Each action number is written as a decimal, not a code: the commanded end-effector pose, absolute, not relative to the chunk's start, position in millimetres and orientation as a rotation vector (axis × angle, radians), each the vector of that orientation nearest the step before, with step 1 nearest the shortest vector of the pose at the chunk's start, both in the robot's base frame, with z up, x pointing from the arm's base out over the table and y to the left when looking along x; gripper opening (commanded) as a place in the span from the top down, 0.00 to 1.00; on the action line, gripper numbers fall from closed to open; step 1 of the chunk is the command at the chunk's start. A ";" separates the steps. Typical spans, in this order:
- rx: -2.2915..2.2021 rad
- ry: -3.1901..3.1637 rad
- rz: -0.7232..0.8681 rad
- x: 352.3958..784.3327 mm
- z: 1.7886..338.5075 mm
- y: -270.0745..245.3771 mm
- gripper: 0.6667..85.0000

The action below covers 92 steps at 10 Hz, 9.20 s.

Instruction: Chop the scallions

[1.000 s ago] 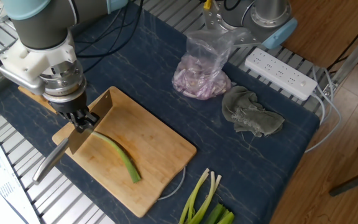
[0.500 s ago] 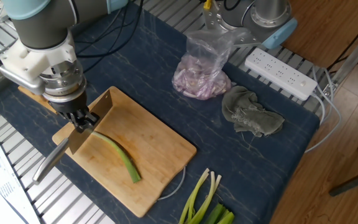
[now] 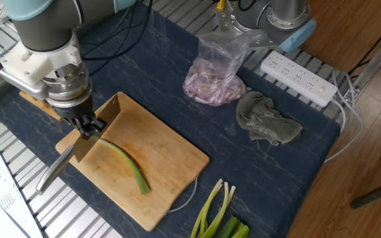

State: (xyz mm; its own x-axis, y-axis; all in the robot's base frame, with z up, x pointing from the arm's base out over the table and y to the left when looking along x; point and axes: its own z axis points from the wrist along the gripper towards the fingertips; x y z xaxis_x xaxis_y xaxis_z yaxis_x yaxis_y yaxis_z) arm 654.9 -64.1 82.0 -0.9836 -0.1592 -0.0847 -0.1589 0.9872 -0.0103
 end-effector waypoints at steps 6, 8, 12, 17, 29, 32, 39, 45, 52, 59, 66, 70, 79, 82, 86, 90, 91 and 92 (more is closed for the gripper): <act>-0.205 3.083 0.029 641.5 87.0 -61.3 0.99; -0.201 3.088 0.016 638.7 89.5 -64.0 0.99; -0.219 3.080 0.005 637.7 88.7 -70.4 0.99; -0.226 3.073 0.018 637.9 85.3 -71.9 0.99; -0.225 3.030 0.053 667.9 81.8 -62.6 0.99; -0.210 2.996 0.097 681.9 73.6 -56.9 0.99; -0.229 3.055 0.070 649.0 106.4 -62.4 0.99; -0.166 3.068 0.092 637.2 93.4 -49.2 0.99; -0.177 3.061 0.089 634.9 87.6 -51.3 0.99; -0.184 3.027 0.082 649.4 69.0 -51.7 0.99; -0.134 3.019 0.093 687.6 101.4 -38.3 0.99; -0.104 3.044 0.081 673.2 101.3 -29.4 0.99; -0.062 3.042 0.110 644.7 85.9 -34.4 0.99; -0.057 3.039 0.113 642.8 84.1 -31.5 0.99; -0.069 3.032 0.109 644.5 81.8 -33.2 0.99; -0.080 3.025 0.115 649.4 76.9 -31.9 0.99; -0.084 3.025 0.115 650.2 75.6 -31.8 0.99; -0.088 3.020 0.116 652.8 71.7 -30.4 0.99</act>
State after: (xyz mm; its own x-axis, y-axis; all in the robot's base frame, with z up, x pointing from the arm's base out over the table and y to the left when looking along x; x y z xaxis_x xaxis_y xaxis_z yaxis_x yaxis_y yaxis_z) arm 648.3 -33.2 75.2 -0.9924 -0.0550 -0.1103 -0.0620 0.9962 0.0613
